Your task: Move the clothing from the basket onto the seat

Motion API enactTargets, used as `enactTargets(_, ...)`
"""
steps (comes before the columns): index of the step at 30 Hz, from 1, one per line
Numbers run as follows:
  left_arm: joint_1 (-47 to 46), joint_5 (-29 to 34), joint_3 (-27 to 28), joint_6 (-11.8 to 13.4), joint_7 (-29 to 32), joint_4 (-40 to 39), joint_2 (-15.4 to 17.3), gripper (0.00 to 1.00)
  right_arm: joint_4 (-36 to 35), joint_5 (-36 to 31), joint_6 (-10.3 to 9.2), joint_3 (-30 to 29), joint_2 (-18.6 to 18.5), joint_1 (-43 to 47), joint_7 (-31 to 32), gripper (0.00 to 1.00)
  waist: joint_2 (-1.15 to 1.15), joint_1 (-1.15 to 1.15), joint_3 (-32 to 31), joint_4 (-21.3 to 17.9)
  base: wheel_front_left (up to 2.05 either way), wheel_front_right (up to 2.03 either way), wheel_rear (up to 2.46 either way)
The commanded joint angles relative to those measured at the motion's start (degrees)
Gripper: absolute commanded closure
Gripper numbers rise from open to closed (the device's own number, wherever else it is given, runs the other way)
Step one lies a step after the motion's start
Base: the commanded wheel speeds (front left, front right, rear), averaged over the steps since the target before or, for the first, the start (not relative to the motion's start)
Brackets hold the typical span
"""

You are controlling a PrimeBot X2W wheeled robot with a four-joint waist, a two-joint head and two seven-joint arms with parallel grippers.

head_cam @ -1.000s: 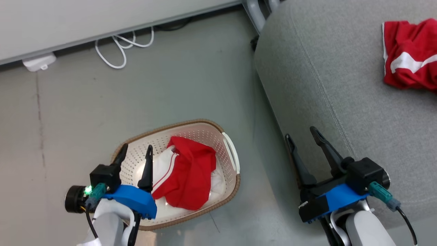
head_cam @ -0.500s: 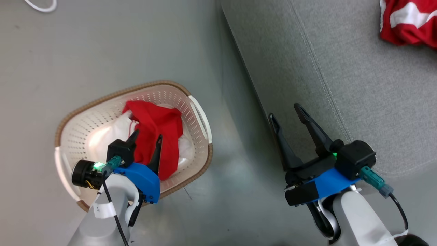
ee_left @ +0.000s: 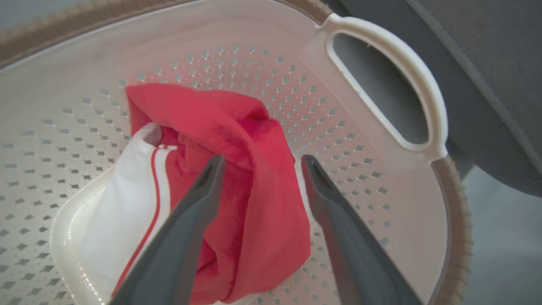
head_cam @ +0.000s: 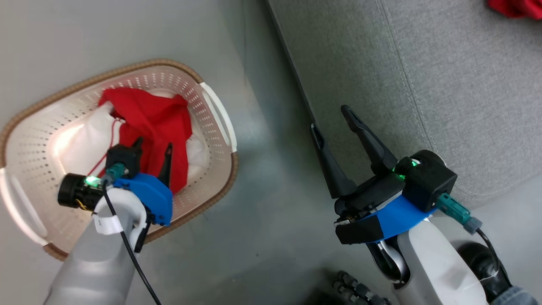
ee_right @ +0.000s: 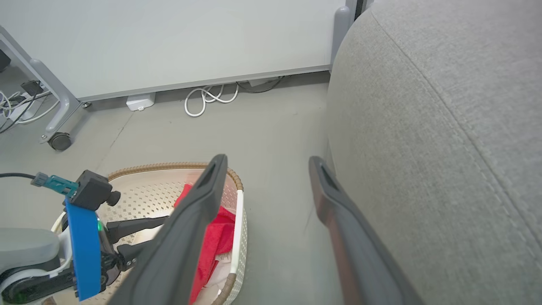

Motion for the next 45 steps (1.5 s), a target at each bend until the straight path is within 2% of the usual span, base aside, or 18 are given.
enactTargets(1, -1.9, -0.12, -0.05, 0.07, -0.17, 0.55, 0.65, 0.0, -0.36, 0.88, 0.01, 0.51, 0.12, -1.22, -0.31, 0.0, 0.0, -0.01, 2.46, -1.68, 0.0, 0.0, 0.0)
enactTargets(8, -4.27, -0.49, 0.32, 0.69, -0.02, 3.03, 1.65, 0.0, -2.11, 2.52, 0.01, 1.83, 0.12, -2.0, -0.36, 0.0, 0.0, -0.01, 5.38, -3.02, 0.0, 0.0, 0.0)
enactTargets(17, -6.92, -0.84, 0.2, 2.91, 0.71, 6.91, 2.2, 0.0, -3.25, 3.8, 0.01, 3.0, 0.12, -2.63, -0.38, 0.0, 0.0, -0.01, 7.94, -3.78, 0.0, 0.0, 0.0)
enactTargets(23, -7.53, -0.98, -0.43, 2.86, 0.63, 8.5, 1.69, 0.0, -3.52, 3.8, 0.01, 2.78, 0.12, -2.08, -0.38, 0.0, 0.0, -0.01, 8.05, -3.76, 0.0, 0.0, 0.0)
enactTargets(24, -7.64, -1.04, -0.51, 2.8, 0.6, 8.65, 1.63, 0.05, -3.53, 3.8, 0.01, 2.74, 0.12, -1.98, -0.38, 0.0, 0.0, -0.01, 8.01, -3.78, 0.0, 0.0, 0.0)
enactTargets(25, -7.72, -1.1, -0.58, 2.75, 0.58, 8.76, 1.58, 0.24, -3.52, 3.81, 0.01, 2.74, 0.12, -1.91, -0.38, 0.0, 0.0, -0.01, 7.97, -3.79, 0.0, 0.0, 0.0)
enactTargets(27, -7.86, -1.21, -0.71, 2.69, 0.52, 9.01, 1.45, 0.54, -3.55, 3.86, 0.01, 2.75, 0.12, -1.83, -0.38, 0.0, 0.0, -0.01, 7.9, -3.81, 0.0, 0.0, 0.0)
enactTargets(29, -8.06, -1.36, -0.88, 2.55, 0.48, 9.17, 1.32, 1.0, -3.65, 3.9, 0.01, 2.79, 0.12, -1.88, -0.38, 0.0, 0.0, -0.01, 7.89, -3.82, 0.0, 0.0, 0.0)
enactTargets(45, -8.25, -2.15, -2.16, 2.37, 0.2, 10.13, 0.8, 1.0, -3.32, 4.45, 0.01, 3.4, 0.12, -2.95, -0.39, 0.0, 0.0, -0.01, 6.7, -3.74, 0.0, 0.0, 0.0)
